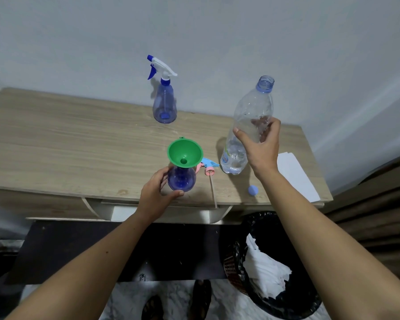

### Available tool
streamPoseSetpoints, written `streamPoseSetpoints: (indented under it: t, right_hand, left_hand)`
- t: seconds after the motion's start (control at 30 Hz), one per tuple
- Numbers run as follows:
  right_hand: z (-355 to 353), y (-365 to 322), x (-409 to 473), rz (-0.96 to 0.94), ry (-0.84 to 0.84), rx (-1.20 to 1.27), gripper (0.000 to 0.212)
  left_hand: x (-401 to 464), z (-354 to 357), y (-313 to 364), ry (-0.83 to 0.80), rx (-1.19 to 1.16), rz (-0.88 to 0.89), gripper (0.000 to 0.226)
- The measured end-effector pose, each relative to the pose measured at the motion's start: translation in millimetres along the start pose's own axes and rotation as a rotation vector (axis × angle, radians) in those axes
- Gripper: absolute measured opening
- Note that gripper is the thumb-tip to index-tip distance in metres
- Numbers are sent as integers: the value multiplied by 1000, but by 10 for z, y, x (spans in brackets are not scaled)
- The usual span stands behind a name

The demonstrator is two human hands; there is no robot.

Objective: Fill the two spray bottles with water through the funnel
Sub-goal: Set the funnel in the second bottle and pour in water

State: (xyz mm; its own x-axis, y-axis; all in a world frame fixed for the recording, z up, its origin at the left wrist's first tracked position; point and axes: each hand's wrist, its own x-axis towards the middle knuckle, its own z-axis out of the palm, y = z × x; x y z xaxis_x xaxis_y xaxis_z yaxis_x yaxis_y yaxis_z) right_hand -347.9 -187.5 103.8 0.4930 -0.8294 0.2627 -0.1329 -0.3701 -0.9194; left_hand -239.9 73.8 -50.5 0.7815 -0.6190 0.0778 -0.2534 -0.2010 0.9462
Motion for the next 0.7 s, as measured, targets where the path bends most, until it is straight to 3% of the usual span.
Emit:
streamPoseSetpoints:
  t: [0.27,0.7]
  right_hand:
    - [-98,-152,-171,-57,25,-12,69]
    - [-366,-275,-270,-220,-121,-354,76]
  left_hand:
    - [-1,-2,2,-9,-34,-14,90]
    - [-21,-32,35,-30,-38,10,88]
